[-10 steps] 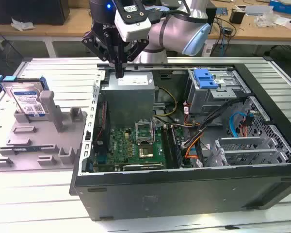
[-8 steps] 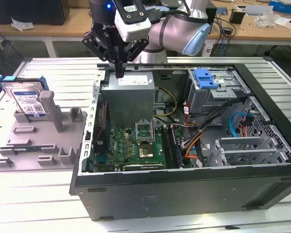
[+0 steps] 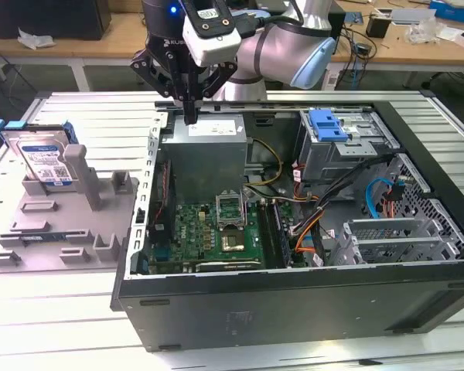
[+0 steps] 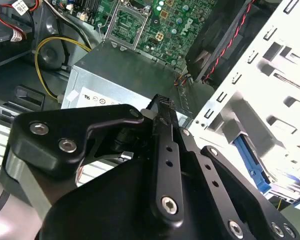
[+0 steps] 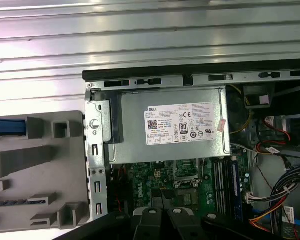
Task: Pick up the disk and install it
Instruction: 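Reach for the disk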
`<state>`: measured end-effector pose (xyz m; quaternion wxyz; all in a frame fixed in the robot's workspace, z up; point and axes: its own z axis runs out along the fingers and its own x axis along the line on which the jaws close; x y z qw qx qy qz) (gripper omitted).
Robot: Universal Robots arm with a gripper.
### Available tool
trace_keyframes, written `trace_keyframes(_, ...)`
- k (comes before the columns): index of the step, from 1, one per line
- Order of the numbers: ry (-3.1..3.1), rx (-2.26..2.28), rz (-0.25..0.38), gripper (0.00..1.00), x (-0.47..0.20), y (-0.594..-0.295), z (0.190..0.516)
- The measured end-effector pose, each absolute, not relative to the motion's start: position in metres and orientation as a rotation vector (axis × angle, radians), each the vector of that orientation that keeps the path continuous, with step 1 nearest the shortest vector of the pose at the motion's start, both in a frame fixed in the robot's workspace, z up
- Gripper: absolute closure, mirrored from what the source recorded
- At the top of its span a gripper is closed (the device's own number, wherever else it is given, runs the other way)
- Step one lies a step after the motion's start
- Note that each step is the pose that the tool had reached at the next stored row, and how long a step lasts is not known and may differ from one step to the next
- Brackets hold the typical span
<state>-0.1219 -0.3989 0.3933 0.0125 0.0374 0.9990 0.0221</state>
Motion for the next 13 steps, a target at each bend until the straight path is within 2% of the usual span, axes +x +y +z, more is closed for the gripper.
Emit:
trace_keyframes(4, 3.114, 0.117, 0.069, 0.89, -0.122, -0.399, 0.393)
trace_keyframes(13, 3.113, 0.121, 0.069, 0.89, -0.173, -0.385, 0.393)
